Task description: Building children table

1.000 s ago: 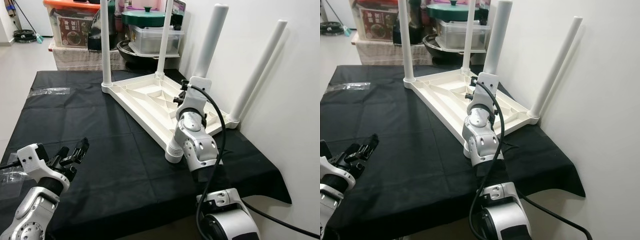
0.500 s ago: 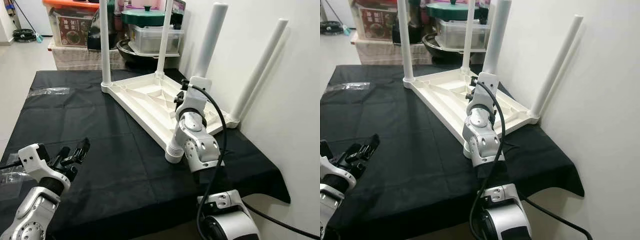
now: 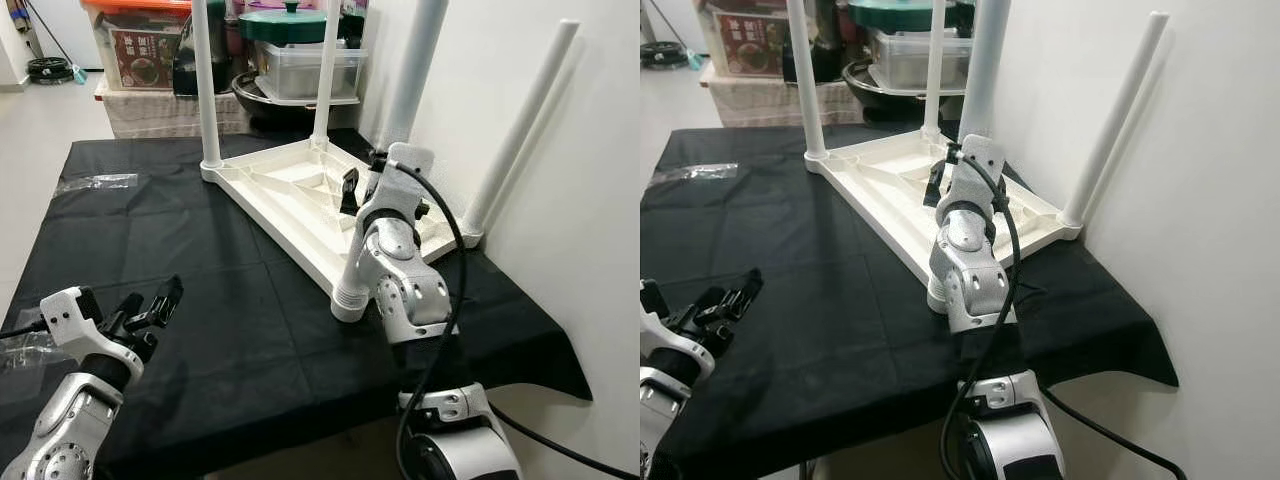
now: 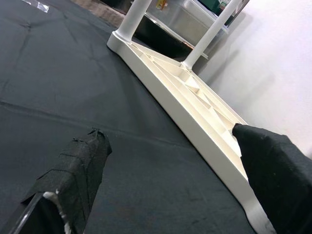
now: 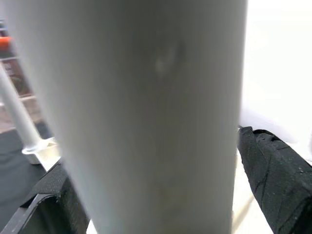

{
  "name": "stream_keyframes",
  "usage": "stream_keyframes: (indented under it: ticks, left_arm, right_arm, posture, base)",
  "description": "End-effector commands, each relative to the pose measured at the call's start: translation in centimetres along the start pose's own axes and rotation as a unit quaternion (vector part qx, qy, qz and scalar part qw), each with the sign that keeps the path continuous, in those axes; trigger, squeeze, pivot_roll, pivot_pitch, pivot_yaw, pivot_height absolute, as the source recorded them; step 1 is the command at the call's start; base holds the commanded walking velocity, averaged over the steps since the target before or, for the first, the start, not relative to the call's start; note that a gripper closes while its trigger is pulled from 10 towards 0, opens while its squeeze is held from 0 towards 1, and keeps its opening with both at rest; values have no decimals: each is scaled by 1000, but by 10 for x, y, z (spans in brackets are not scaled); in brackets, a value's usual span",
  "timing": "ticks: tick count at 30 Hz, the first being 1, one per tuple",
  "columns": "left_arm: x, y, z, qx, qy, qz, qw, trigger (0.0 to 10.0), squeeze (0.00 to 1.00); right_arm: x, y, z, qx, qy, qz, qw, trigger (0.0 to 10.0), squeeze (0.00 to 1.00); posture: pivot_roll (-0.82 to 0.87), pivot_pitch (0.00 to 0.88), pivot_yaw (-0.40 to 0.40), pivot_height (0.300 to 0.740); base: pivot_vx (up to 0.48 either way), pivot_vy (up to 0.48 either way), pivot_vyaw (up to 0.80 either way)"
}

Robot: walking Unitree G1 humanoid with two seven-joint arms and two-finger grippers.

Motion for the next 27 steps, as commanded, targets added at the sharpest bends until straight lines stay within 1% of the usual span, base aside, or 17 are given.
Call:
stream_keyframes:
  ticks: [1,3,4,6,7,8,9,10,11,12,15,17,19,21,22,24,27]
  left_arm:
    - [0,-3,-1,-6,-3,-5,1000,10000,0]
    - [0,-3,-1,-6,-3,-5,1000,10000,0]
    - [0,-3,-1,-6,-3,-5,1000,10000,0]
    - [0,-3,-1,-6,-3,-5,1000,10000,0]
    - [0,-3,-1,-7,-4,-5,1000,10000,0]
    - [0,-3,-1,-8,-4,-5,1000,10000,0]
    - [0,-3,-1,-8,-4,-5,1000,10000,0]
    - [0,-3,-1,-9,-4,-5,1000,10000,0]
    - [0,-4,-2,-9,-4,-5,1000,10000,0]
    - [0,-4,-2,-10,-5,-5,1000,10000,0]
    - [0,-4,-2,-10,-6,-5,1000,10000,0]
    - [1,-4,-3,-10,-7,-5,1000,10000,0]
    - [1,-4,-3,-10,-7,-5,1000,10000,0]
    - [1,-4,-3,-9,-6,-5,1000,10000,0]
    - [1,-4,-3,-9,-6,-5,1000,10000,0]
    - [1,-4,-3,-9,-6,-5,1000,10000,0]
    - [1,-4,-4,-8,-6,-5,1000,10000,0]
  right_arm:
    - [2,3,1,-3,18,-1,1000,10000,1000]
    - [2,3,1,-3,18,-1,1000,10000,1000]
    - [4,8,-1,-4,34,6,999,10000,1000]
    - [4,8,-1,-4,34,6,999,10000,1000]
    - [5,13,-1,-6,52,14,999,10000,1000]
    - [6,18,-2,-11,75,28,997,10000,945]
    - [6,18,-2,-11,75,28,997,10000,945]
    - [7,21,-2,-15,89,37,995,10000,945]
    - [9,24,-3,-17,97,46,994,10000,0]
    - [11,26,-5,-20,104,55,993,10000,0]
    - [13,27,-6,-22,110,61,992,10000,0]
    - [16,29,-9,-31,129,76,988,10000,0]
    - [16,29,-9,-31,129,76,988,10000,0]
    - [11,27,-9,-57,179,79,979,10000,0]
    - [8,25,-8,-74,208,73,973,10000,0]
    - [8,25,-8,-74,208,73,973,10000,0]
    - [6,23,-6,-98,252,68,960,10000,0]
  posture:
    - [-11,0,-88,740]
    - [-11,0,-88,740]
    - [-14,0,-86,740]
    - [-14,0,-86,740]
    - [-21,0,-82,740]
    - [-31,0,-80,740]
    - [-31,0,-80,740]
    - [-31,0,-80,740]
    - [-31,0,-80,740]
    - [-34,0,-77,740]
    - [-34,0,-77,740]
    - [-31,0,-78,740]
    - [-31,0,-78,740]
    - [-31,0,-80,740]
    - [-30,0,-80,740]
    - [-30,0,-80,740]
    - [-27,0,-81,740]
  base:
    - [0,0,0]
    - [0,0,0]
    - [0,0,0]
    - [0,0,0]
    - [0,0,0]
    - [0,0,0]
    - [0,0,0]
    - [0,0,0]
    - [0,0,0]
    - [0,0,0]
    - [0,0,0]
    - [0,0,0]
    - [0,0,0]
    - [0,0,0]
    - [0,0,0]
    - [0,0,0]
    - [0,0,0]
Point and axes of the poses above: a point about 5 cm out from each wrist's last joint towards the gripper, its own z axis pointing back from the gripper into the wrist, its own y axis along the axis of the wrist's last joint, x = y × z, the point moved 5 cm from there along -z, pointing out of the wrist towards the gripper, and after that the axes turned 10 degrees about -z, right-handed, at the moved point
